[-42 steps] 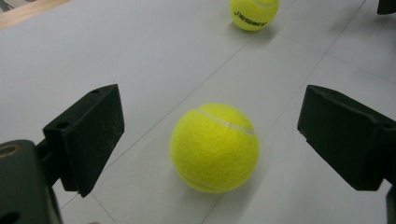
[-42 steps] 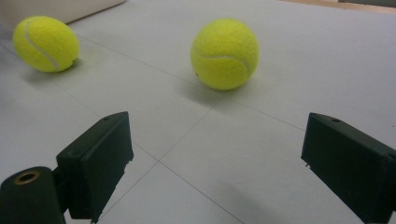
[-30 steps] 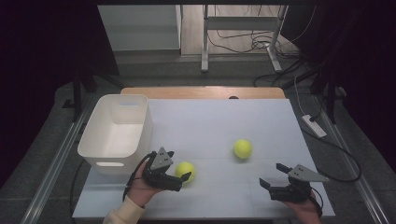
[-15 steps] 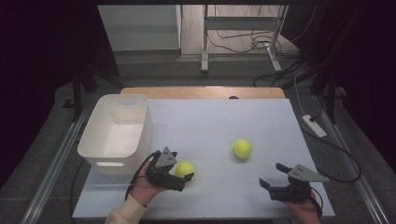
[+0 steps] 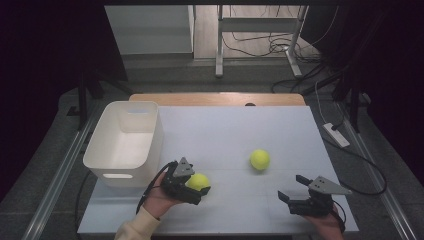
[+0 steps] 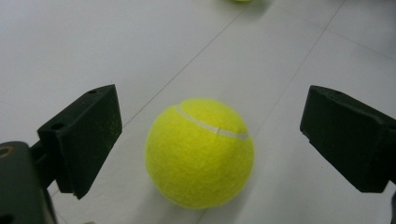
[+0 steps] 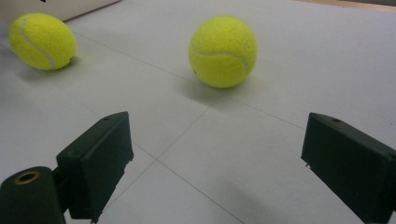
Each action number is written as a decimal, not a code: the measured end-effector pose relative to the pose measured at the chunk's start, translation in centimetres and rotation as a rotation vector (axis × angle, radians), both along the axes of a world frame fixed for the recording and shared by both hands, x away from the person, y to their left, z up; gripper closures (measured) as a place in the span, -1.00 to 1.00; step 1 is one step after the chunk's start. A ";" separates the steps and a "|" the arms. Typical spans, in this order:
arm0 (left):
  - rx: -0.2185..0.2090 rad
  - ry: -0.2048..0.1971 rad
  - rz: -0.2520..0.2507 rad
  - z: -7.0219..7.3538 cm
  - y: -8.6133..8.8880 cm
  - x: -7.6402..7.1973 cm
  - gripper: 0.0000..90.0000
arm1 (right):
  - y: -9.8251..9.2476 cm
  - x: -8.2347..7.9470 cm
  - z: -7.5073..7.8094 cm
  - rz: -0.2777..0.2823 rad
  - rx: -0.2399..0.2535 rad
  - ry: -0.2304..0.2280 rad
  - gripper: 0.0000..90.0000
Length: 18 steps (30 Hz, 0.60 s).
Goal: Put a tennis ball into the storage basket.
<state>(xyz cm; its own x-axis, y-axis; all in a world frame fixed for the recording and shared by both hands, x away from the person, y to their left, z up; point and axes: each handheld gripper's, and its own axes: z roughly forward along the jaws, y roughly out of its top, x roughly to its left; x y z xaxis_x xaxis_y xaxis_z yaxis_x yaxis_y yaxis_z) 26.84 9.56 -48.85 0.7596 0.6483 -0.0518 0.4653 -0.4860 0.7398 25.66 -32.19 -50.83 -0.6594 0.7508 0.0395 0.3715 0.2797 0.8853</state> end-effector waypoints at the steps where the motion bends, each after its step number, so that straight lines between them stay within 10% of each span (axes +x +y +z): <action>1: 0.003 0.008 -0.001 -0.1 -0.1 0.1 -0.86 | 0.0 0.0 0.0 0.000 0.000 0.000 -0.81; 18: 0.077 0.070 -0.001 -1.8 -1.3 1.7 -0.87 | 0.0 0.0 0.0 -0.001 0.000 0.001 -0.81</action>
